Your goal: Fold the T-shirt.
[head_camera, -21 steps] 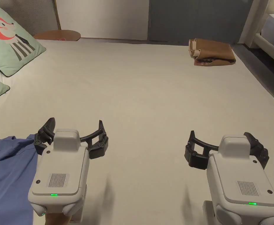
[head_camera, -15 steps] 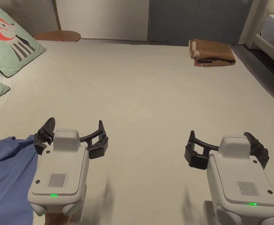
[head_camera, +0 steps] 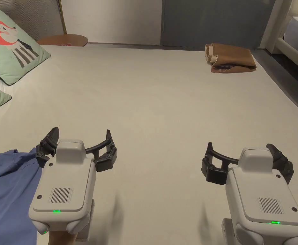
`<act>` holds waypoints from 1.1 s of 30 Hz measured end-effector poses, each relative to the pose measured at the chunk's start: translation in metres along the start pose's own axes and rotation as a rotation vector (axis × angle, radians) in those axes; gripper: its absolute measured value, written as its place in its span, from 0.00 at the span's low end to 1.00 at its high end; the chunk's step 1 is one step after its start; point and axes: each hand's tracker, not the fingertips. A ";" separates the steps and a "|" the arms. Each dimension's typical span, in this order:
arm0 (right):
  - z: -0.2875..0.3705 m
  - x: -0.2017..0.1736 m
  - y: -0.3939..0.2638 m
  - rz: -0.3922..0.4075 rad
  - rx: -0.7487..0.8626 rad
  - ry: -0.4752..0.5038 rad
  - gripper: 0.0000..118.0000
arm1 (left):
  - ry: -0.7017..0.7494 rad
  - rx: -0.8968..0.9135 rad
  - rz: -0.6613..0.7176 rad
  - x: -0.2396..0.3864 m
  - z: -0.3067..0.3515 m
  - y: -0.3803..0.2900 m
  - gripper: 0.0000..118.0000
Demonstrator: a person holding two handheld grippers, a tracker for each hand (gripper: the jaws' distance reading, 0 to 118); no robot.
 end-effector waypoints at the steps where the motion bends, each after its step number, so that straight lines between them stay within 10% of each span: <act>1: 0.000 0.000 0.000 -0.001 0.001 0.001 1.00 | 0.000 0.000 0.000 0.001 0.000 0.000 0.92; 33: 0.003 -0.002 0.006 0.009 0.016 0.011 1.00 | -0.014 0.015 -0.025 0.000 0.002 0.002 0.92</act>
